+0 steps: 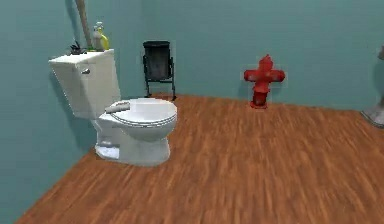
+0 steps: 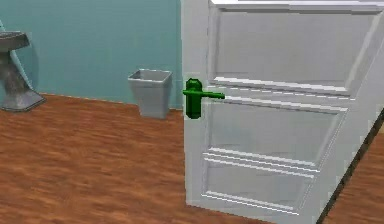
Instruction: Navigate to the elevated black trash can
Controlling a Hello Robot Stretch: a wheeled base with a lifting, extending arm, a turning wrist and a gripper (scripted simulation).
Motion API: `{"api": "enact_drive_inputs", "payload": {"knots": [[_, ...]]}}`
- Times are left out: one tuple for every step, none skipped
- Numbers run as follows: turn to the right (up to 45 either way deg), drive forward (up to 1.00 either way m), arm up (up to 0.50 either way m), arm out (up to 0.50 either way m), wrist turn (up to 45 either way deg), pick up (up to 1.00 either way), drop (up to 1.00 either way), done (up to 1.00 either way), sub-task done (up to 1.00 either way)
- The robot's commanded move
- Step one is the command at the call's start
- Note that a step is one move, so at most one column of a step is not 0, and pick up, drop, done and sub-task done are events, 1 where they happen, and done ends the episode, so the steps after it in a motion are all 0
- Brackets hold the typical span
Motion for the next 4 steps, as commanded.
{"api": "enact_drive_inputs", "payload": {"knots": [[15.0,0.0,0.0,0.0,0.0,0.0,0.0,0.0,0.0],[0.0,1.0,0.0,0.0,0.0,0.0,0.0,0.0,0.0],[0.0,0.2,0.0,0.0,0.0,0.0,0.0,0.0,0.0],[0.0,0.85,0.0,0.0,0.0,0.0,0.0,0.0,0.0]]}}
